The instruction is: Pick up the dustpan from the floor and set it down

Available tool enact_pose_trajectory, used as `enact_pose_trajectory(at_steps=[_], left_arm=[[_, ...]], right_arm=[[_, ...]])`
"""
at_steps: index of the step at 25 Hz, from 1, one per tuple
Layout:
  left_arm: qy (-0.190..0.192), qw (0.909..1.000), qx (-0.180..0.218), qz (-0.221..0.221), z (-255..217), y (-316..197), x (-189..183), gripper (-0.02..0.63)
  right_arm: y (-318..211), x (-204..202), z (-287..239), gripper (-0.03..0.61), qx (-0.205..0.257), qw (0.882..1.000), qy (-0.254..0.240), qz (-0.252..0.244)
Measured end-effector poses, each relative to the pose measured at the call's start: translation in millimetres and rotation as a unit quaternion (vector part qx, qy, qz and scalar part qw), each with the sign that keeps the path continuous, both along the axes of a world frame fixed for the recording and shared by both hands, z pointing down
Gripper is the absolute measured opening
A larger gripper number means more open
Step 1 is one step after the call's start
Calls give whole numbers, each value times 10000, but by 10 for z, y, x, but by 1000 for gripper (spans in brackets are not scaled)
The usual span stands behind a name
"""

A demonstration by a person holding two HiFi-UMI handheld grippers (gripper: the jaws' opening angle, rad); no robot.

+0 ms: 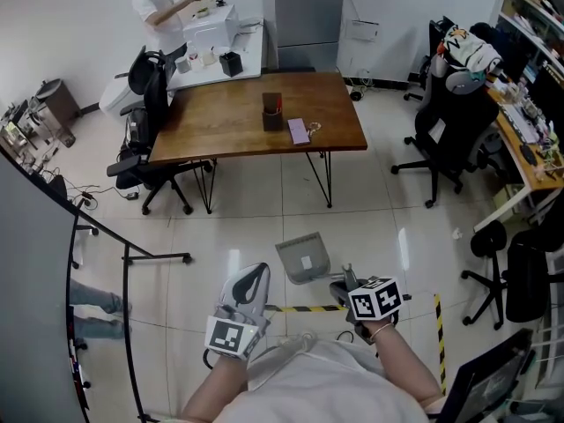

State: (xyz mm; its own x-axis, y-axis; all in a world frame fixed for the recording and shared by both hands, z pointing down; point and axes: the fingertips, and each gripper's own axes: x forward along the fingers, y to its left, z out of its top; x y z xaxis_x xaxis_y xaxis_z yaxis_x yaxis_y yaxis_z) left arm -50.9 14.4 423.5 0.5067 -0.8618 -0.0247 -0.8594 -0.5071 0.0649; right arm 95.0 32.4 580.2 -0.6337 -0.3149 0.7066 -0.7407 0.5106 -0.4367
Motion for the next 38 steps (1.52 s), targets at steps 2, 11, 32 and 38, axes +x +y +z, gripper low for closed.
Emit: enact_pose_trajectory(at_steps=[2, 11, 32, 38], left_arm=[[-15, 10000, 26, -18, 12, -75, 7, 12], [-113, 9996, -248, -75, 234, -700, -166, 12], [180, 9984, -431, 314, 266, -2791, -689, 12], [113, 9983, -526, 207, 571, -3018, -654, 12]], right_arm=[[-63, 7, 37, 6, -25, 10000, 2, -47], [-701, 3, 326, 6, -279, 9993, -102, 206], [-2720, -203, 795, 6, -774, 9921, 300, 941], [-3340, -188, 1585, 6, -991, 9886, 329, 1084]])
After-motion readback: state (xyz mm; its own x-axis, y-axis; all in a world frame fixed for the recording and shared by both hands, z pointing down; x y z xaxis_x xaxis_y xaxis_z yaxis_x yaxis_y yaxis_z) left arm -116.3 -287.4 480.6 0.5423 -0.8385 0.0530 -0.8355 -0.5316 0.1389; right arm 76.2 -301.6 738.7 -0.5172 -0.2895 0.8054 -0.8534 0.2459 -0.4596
